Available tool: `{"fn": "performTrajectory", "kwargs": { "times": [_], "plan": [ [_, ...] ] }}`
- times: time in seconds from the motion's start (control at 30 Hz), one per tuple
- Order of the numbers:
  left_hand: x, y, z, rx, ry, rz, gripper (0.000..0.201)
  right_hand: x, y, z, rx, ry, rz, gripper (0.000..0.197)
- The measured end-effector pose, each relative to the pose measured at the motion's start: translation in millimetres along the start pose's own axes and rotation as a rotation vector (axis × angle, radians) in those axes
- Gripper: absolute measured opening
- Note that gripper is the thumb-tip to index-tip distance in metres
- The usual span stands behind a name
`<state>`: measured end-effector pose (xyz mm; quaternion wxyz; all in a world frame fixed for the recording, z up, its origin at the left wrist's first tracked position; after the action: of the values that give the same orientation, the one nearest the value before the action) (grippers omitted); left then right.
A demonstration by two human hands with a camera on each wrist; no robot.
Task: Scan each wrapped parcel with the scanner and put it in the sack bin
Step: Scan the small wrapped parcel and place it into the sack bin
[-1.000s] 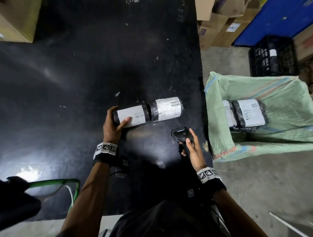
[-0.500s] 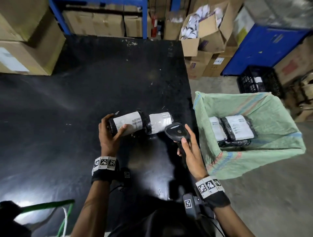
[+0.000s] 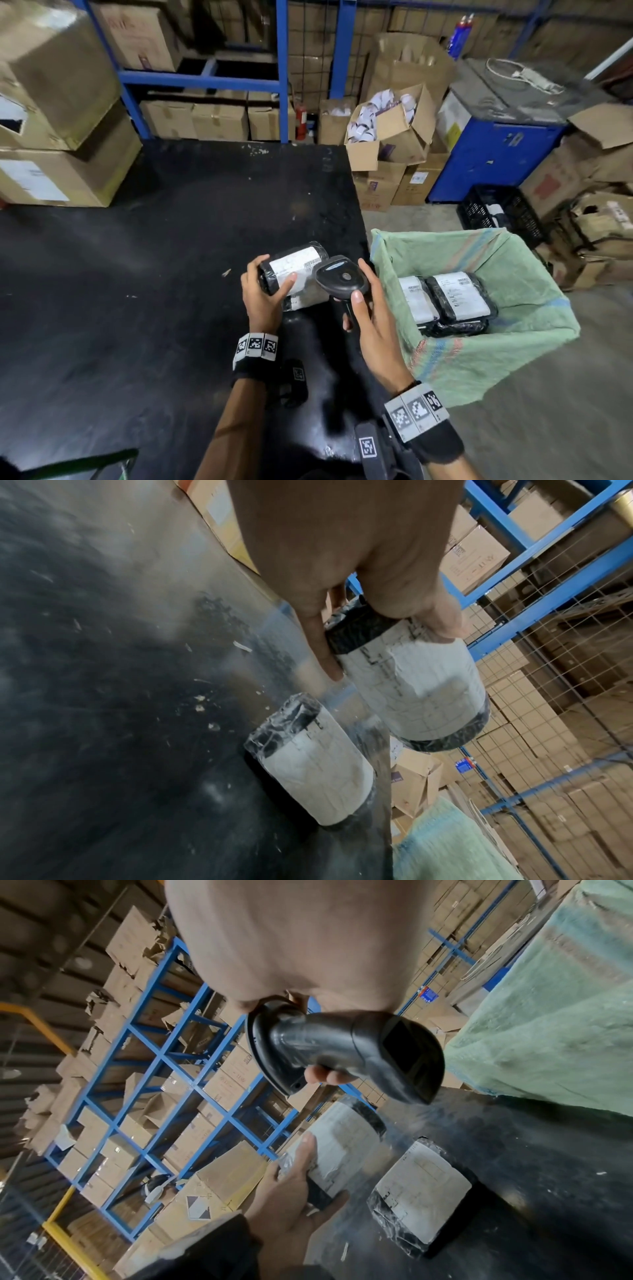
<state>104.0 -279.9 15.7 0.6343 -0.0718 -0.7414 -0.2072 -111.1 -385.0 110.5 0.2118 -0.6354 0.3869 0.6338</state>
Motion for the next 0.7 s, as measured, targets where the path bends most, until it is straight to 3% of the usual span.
{"fn": "performTrajectory", "kwargs": {
  "times": [0.7],
  "plan": [
    [31, -30, 30, -0.015, -0.037, 0.028, 0.065, -5, 21, 17, 0.071, 0.011, 0.032, 0.043]
  ]
}}
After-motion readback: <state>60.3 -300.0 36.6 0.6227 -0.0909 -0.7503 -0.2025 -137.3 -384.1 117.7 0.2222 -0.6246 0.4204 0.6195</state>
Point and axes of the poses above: each hand's wrist, its own z-axis away from the middle knuckle, its own y-axis out of the back of the hand, x = y × z, the point moved 9 cm from there along -z, towards the middle knuckle
